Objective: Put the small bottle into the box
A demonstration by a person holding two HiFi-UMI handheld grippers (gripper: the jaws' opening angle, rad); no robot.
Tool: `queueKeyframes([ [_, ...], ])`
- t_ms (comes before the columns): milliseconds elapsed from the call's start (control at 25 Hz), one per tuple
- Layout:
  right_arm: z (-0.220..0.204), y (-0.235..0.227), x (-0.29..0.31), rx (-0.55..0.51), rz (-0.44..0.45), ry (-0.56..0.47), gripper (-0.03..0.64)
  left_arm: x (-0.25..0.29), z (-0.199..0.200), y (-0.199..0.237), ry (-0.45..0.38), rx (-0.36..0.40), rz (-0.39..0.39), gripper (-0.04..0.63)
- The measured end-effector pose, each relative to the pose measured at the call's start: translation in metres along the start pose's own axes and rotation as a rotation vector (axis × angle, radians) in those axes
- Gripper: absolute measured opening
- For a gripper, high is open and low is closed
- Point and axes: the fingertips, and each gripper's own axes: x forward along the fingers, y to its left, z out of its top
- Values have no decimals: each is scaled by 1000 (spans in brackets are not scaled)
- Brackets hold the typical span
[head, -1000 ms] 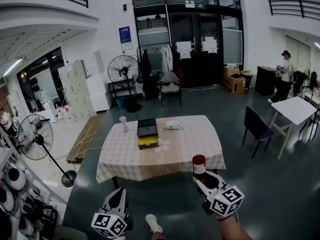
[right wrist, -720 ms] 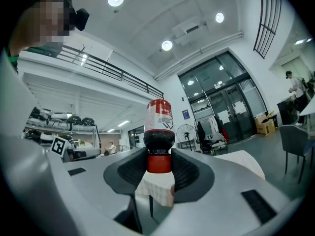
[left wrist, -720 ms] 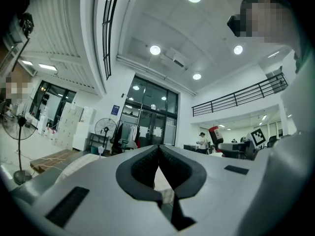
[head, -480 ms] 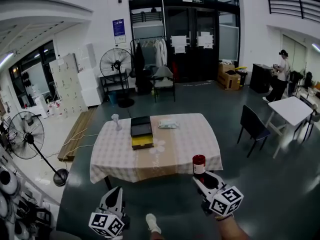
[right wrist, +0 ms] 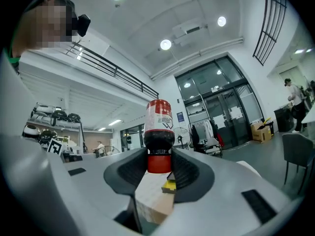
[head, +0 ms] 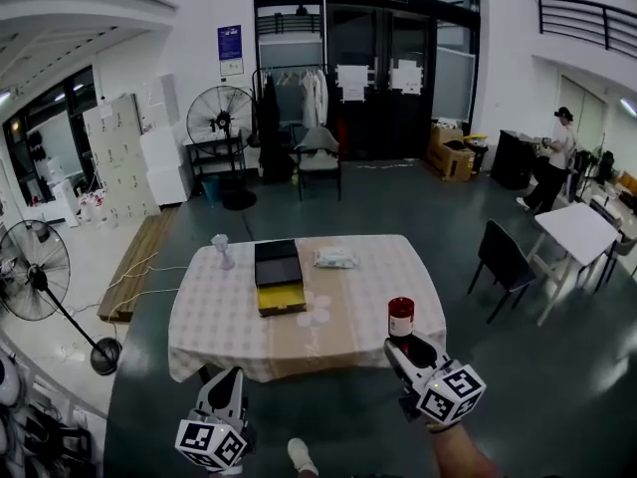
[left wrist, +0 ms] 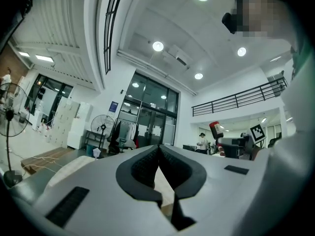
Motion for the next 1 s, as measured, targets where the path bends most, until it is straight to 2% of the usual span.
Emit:
queueKeyframes([
  [200, 15, -9, 87, -1, 3, -9, 155, 58, 30, 63, 1, 28, -6, 23],
  [480, 19, 7, 203, 3, 21, -18, 156, 112, 47, 157, 9, 12, -32, 23],
  [720, 13, 4, 265, 4, 19, 5, 156, 157, 51, 199, 9, 13, -64, 23],
  [1000, -3, -14, 302, 37, 5, 44, 156, 183, 56, 216, -3, 2, -78, 23],
])
